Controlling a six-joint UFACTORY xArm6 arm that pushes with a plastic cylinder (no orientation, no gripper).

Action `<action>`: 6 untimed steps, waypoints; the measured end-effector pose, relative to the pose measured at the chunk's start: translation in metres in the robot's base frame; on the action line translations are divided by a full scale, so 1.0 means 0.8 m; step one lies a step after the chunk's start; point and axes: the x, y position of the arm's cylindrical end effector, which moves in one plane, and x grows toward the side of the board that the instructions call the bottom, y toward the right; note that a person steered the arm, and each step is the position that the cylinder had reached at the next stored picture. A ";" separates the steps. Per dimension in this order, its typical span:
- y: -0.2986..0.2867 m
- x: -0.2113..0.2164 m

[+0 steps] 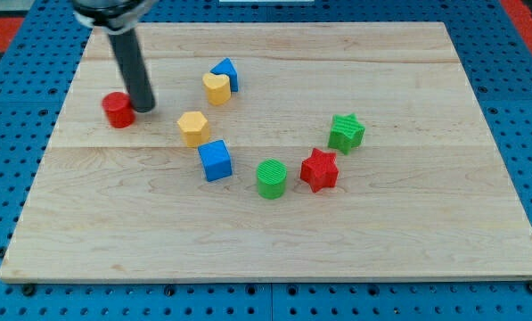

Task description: Move the red star at the bottom of the cube

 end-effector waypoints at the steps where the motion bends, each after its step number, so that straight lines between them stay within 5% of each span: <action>1: -0.012 -0.001; 4: 0.214 0.012; 6: 0.315 0.114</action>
